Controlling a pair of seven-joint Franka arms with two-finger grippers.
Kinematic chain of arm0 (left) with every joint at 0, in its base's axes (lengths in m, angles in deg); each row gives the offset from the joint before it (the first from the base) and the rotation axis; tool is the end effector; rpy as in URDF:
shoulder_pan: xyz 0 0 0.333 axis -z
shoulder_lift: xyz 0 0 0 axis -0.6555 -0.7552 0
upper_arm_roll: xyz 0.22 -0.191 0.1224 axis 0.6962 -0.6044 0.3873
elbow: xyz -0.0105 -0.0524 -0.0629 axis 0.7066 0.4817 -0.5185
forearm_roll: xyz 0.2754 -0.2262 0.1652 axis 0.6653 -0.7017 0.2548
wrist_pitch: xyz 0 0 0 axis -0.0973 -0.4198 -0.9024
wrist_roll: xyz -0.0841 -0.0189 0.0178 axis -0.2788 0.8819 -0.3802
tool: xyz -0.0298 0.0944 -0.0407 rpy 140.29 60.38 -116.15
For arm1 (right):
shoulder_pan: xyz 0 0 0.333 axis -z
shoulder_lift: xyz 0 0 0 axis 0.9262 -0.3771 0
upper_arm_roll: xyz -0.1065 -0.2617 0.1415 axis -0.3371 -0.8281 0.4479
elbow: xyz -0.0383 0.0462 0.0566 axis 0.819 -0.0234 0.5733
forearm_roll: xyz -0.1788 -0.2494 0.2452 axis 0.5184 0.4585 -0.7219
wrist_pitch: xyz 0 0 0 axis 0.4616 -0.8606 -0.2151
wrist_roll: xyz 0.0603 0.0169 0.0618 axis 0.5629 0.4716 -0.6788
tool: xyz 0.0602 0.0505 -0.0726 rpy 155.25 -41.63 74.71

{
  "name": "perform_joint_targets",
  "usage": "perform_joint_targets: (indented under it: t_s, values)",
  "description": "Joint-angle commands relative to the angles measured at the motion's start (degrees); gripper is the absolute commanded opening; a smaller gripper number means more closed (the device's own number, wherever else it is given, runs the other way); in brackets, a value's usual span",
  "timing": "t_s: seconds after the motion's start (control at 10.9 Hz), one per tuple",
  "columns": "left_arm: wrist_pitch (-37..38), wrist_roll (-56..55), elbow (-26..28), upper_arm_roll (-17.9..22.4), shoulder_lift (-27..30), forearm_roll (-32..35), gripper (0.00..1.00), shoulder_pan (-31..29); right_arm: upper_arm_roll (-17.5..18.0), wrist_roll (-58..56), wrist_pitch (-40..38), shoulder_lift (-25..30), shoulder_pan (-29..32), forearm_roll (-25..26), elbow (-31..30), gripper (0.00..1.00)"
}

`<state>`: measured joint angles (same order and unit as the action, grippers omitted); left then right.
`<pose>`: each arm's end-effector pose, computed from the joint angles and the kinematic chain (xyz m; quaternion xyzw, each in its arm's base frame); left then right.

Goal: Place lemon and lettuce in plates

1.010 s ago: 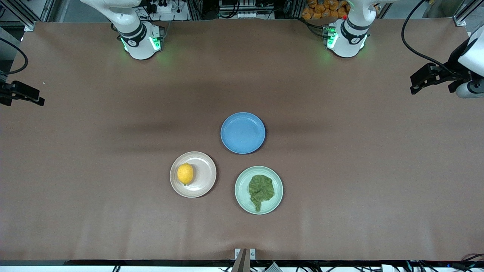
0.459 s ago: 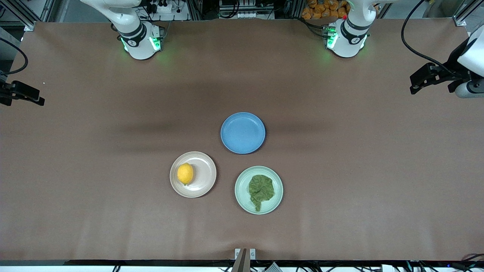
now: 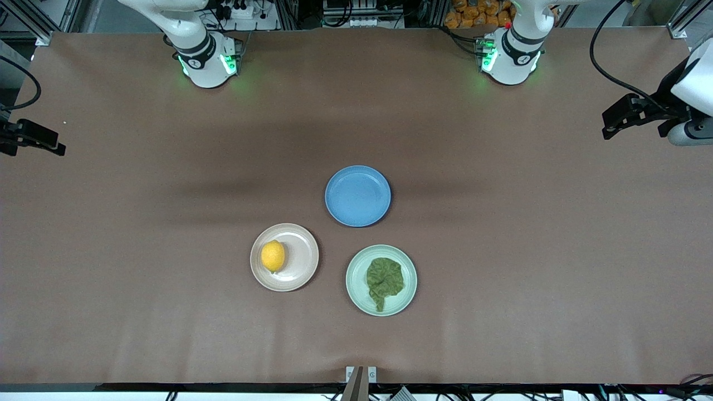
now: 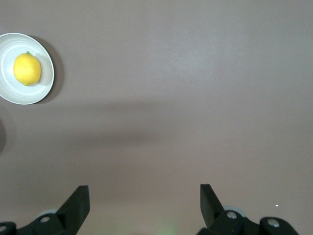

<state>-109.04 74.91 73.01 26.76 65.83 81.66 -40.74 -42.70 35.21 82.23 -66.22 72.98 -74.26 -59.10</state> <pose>0.5462 -0.0664 0.6614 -0.9997 -0.0040 0.0020 0.0251 0.5565 -0.0766 0.6096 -0.9991 0.0079 0.0406 0.0060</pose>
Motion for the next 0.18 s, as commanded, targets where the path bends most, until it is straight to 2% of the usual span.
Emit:
perform_joint_targets:
  t_s: [0.0,0.09]
  values:
    - [0.92,0.94,-0.88,-0.1,-0.29,0.94,1.0,0.31,0.1,0.98,-0.6,0.28,0.05,0.47,-0.34,1.0]
    - [0.92,0.94,-0.88,-0.1,-0.29,0.85,1.0,0.31,0.01,0.9,-0.78,0.28,0.05,0.47,-0.25,1.0]
